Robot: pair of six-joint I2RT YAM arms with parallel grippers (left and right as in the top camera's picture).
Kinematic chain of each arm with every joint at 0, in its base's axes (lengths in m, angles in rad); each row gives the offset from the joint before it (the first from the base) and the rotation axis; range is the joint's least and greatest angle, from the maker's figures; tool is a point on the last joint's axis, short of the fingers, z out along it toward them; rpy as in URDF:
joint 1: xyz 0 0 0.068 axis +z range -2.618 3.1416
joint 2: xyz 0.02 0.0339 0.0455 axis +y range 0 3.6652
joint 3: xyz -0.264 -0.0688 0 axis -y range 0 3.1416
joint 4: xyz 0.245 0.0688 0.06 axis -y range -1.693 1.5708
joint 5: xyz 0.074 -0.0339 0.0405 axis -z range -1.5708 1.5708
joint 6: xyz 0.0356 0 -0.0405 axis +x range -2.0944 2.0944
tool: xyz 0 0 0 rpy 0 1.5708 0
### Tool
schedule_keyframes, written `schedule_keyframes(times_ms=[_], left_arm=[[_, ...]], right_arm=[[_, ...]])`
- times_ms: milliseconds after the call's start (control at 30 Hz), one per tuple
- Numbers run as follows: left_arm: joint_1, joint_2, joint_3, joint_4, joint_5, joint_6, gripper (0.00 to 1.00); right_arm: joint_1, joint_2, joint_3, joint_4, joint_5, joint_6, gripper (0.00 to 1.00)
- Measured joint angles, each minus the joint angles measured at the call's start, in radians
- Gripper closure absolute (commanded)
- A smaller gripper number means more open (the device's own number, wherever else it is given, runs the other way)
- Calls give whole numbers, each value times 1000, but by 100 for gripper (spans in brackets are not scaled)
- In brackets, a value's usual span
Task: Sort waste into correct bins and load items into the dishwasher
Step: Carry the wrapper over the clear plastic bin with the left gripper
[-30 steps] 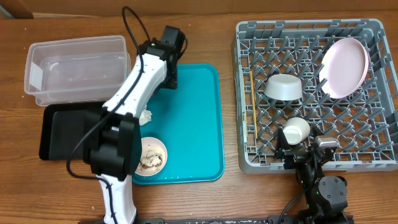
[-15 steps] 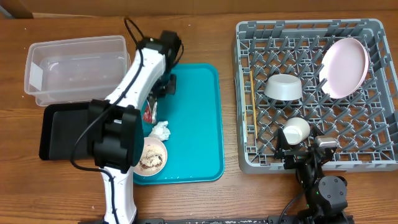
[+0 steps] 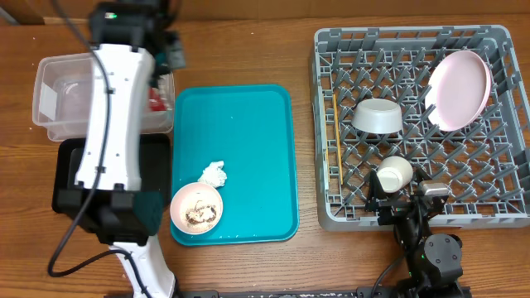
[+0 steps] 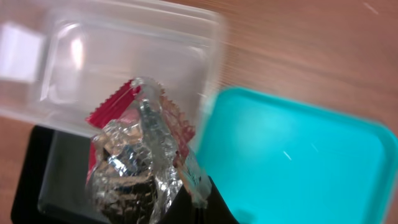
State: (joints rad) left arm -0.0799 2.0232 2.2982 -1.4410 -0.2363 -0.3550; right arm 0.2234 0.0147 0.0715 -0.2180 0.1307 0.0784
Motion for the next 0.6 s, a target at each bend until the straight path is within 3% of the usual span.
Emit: schedule_keyframes(times_ms=[67,100,200,267,333,433,600], left_arm=[[72,4,-14,48,1,-23,87],[97,5,-26,76,2,-32,68],[192,14,-99,203,10,-31,55],[212,35,-134,237,21,-21,40],[212,60,-151,237,31,7,33],[204,69,-145,209,39,42,32],[179,64,-37,26,85,66,52]], right_arm=[[0,0,0,0,0,0,0],[0,0,0,1,-1,0,0],[0,0,0,0,0,0,0],[0,0,0,0,0,0,0],[0,0,0,0,0,0,0],[0,0,0,0,0,0,0],[0,0,0,0,0,0,0]])
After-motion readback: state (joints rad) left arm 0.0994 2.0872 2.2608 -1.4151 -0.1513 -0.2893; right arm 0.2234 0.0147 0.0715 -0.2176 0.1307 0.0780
